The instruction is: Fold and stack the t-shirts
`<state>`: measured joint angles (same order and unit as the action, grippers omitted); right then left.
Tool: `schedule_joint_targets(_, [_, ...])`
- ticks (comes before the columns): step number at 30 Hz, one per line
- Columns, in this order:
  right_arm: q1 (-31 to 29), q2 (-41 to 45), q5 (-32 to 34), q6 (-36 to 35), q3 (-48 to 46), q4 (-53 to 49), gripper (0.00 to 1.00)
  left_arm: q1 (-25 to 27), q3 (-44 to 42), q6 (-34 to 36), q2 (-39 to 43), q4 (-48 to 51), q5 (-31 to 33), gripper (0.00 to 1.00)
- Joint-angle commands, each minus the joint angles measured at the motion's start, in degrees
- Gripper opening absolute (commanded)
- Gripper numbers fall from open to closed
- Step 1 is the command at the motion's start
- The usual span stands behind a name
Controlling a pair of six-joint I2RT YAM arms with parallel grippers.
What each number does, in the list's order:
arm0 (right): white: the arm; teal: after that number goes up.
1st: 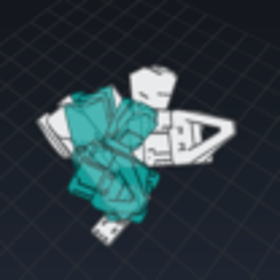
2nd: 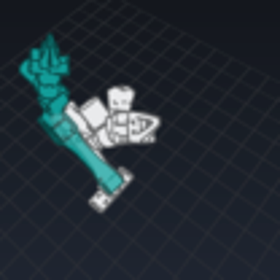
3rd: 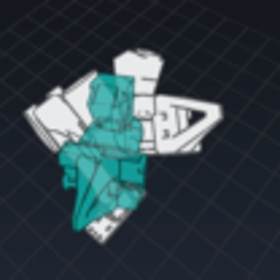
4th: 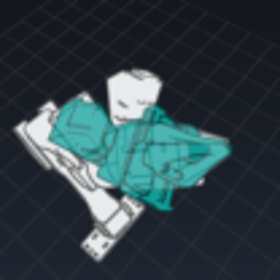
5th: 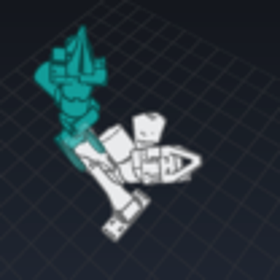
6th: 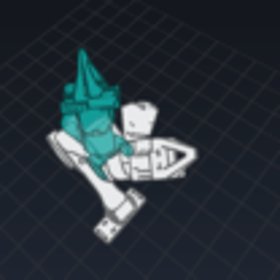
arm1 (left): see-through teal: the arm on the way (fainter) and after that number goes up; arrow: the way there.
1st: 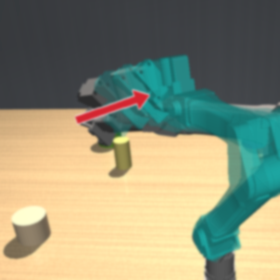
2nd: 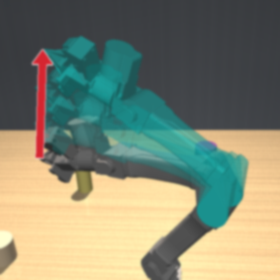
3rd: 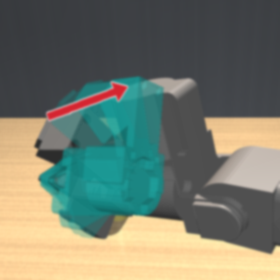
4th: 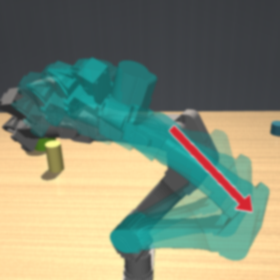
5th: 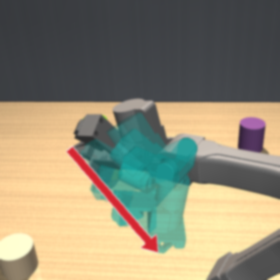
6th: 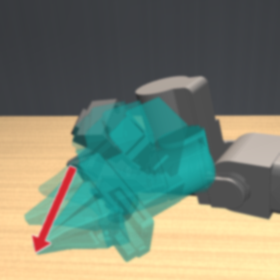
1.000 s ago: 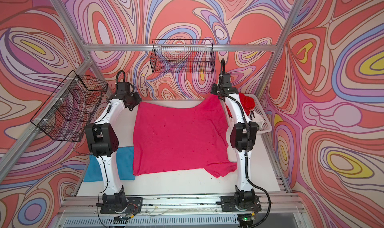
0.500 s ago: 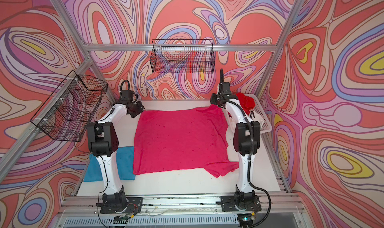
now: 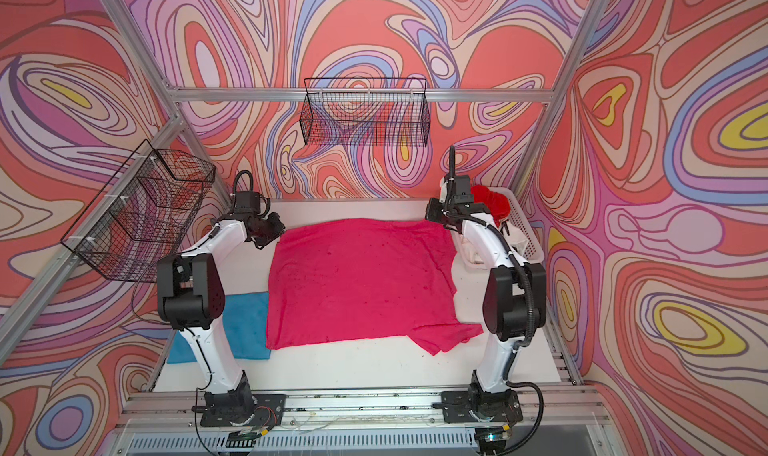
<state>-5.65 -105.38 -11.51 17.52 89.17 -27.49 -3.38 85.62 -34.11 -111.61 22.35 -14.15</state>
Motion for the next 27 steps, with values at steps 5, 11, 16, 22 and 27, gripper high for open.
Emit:
schedule_joint_targets(5, [0.16,7.12,1.7,0.15,-7.47,-0.33,0.0,-2.14,-7.03,1.64,5.36,-0.95,0.4,0.0])
schedule_joint_targets(11, [0.46,9.72,3.85,-0.34,-9.83,-1.5,0.0,-2.67,-9.2,2.14,6.81,-0.3,0.63,0.0])
schedule_joint_targets(16, [1.0,12.89,5.08,-0.03,-11.16,-3.14,0.0,-2.78,-9.92,3.17,8.96,0.65,1.49,0.0])
schedule_joint_targets(22, [1.37,15.64,4.96,0.81,-15.92,-3.83,0.0,-2.86,-12.49,3.88,10.36,1.27,1.74,0.0])
schedule_joint_targets(27, [1.45,16.6,4.56,1.93,-18.51,-2.92,0.0,-3.39,-13.99,3.45,10.86,1.29,1.5,0.0])
